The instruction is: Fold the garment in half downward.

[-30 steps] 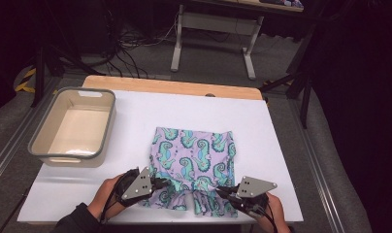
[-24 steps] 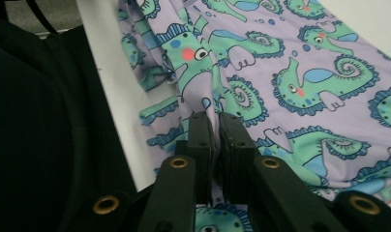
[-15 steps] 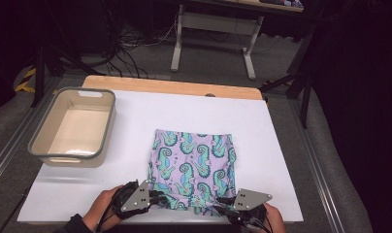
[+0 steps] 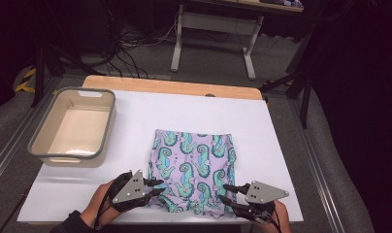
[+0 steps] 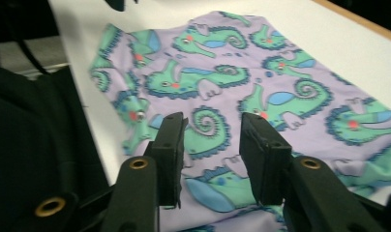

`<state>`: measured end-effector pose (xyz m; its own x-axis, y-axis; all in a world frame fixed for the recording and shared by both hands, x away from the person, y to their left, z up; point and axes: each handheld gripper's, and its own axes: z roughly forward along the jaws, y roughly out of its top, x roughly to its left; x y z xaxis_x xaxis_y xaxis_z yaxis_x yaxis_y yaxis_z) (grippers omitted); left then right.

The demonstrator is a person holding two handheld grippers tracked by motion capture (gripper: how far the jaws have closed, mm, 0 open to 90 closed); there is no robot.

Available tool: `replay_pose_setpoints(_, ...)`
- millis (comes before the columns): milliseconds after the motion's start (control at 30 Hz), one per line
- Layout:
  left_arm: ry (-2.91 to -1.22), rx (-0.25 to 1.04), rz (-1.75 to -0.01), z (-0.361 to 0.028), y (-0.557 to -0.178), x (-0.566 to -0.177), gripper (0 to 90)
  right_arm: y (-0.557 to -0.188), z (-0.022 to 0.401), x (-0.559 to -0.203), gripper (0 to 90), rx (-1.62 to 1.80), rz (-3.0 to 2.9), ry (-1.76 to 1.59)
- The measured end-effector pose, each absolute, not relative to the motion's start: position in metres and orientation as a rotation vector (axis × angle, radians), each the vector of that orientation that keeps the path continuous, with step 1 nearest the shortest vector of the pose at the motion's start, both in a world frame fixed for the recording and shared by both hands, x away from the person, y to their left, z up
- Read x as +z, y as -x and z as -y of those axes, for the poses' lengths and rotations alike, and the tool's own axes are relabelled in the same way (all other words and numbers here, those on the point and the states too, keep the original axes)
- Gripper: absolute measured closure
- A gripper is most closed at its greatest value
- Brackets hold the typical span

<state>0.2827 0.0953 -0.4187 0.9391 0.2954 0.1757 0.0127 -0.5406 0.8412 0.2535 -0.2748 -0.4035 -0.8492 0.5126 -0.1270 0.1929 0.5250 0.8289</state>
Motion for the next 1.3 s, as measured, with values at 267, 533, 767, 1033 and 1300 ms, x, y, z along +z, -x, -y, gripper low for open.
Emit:
replay_pose_setpoints(267,-2.190,0.291,-0.152,-0.065,-0.288,-0.435,74.5,-0.293,0.274,-0.409,72.3,1.155,-2.313,-0.696)
replay_pose_setpoints(533,-2.315,0.248,-0.101,-0.053,-0.283,-0.458,74.9,-0.339,0.276,-0.424,77.1,1.034,-2.240,-0.806)
replay_pose_setpoints(767,-2.314,0.217,-0.108,-0.054,-0.287,-0.464,75.4,-0.372,0.282,-0.440,78.4,0.942,-2.237,-0.948)
replay_pose_setpoints(1033,-2.310,0.172,-0.117,-0.058,-0.291,-0.465,75.3,-0.377,0.292,-0.453,77.4,0.856,-2.246,-1.020)
replay_pose_setpoints(1300,-2.300,0.181,-0.136,-0.060,-0.290,-0.465,71.7,-0.375,0.303,-0.452,75.4,0.887,-2.228,-1.104)
